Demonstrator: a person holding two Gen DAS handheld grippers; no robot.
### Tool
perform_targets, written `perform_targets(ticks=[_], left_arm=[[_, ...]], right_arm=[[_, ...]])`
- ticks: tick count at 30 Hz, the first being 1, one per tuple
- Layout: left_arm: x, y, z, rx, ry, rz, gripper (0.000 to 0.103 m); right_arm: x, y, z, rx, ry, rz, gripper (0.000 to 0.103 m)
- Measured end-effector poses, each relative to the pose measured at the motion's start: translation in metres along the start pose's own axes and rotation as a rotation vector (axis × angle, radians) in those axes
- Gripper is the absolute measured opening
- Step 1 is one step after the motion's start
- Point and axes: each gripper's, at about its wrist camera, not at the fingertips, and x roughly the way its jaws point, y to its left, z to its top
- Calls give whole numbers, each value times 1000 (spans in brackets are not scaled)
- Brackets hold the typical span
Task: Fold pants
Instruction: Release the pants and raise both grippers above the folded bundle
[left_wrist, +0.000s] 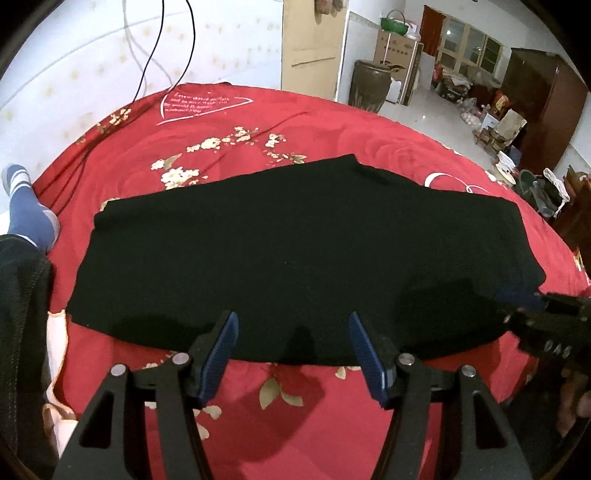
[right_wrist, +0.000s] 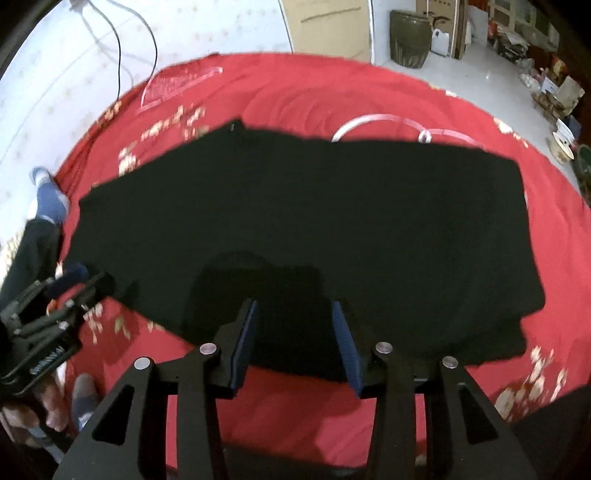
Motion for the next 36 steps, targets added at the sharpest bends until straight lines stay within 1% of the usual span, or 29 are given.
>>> perform_targets(ticks=[3,6,8,11,15,21,28,36], left_arm=[[-1,2,0,-10,-8,-10,65],[-2,5,2,-28,-15,-16,65],[-3,5,2,-34,-19,-19,65],[-5,6,3,-44,-26,-28,65],[-10,6,4,-49,-40,-28,65],[-17,7,3,-57,-63,-28,65],[-16,9,3,-70,-61,-29,65],[-6,15,4,-87,-45,-20,65]], right_arm=[[10,14,-6,-6,32,-21,43],[24,19,-13,-29,99,-55,43],[22,21,-12,-41,94,-72,43],[22,21,-15,-40,101,-69,43],[12,15,-17,1,75,-20,43],[-8,14,-20,12,0,4,43],[-11,17,-19,12,-34,32,43],[-8,22,-14,-14,-36,60,43]])
